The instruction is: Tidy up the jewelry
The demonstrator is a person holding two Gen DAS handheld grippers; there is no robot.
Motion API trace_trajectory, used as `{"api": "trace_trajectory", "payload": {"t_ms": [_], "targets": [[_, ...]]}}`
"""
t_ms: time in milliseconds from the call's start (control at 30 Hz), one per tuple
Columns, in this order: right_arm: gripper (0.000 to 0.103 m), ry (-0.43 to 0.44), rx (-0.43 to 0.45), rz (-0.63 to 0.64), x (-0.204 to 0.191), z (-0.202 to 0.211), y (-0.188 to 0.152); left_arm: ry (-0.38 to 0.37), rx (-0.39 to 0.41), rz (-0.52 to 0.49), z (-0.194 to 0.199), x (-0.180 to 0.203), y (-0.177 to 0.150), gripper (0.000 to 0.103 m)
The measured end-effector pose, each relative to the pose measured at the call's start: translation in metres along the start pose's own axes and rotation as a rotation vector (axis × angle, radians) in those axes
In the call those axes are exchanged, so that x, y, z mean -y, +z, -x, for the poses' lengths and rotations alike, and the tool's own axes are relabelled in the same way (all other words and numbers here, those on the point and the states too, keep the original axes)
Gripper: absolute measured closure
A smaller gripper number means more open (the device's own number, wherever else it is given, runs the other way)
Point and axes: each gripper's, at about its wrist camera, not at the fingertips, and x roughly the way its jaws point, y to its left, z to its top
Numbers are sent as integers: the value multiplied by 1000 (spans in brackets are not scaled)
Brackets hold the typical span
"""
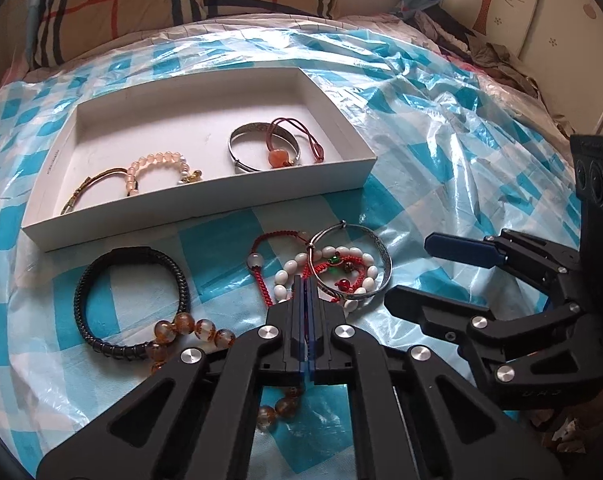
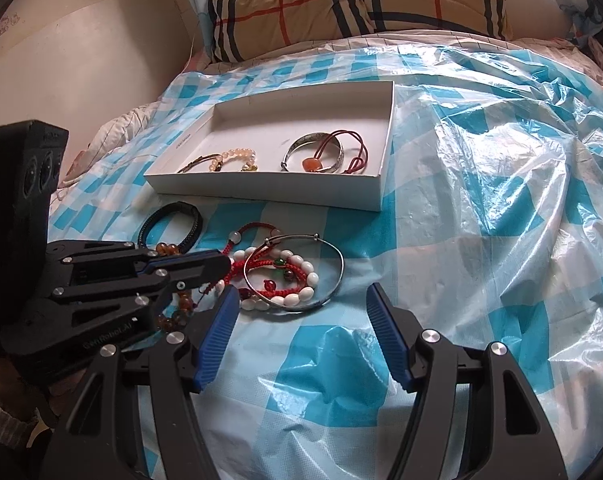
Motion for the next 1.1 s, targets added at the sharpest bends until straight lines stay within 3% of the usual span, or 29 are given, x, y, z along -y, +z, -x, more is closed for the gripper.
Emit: {"api": "trace_trajectory", "payload": {"t_ms": [500, 600, 700, 1100], "targets": [[31, -52, -70, 129, -20, -34, 12, -29, 100, 138, 56, -32, -11, 102], [31, -47, -79, 147, -20, -42, 15, -35, 104, 141, 59, -30, -12, 102], [38, -34, -80, 145, -19, -46, 18, -41, 110, 144, 62, -29, -12, 102], [38, 18, 13, 68, -29, 5, 5, -26, 127, 148, 87, -25, -14, 102]]}}
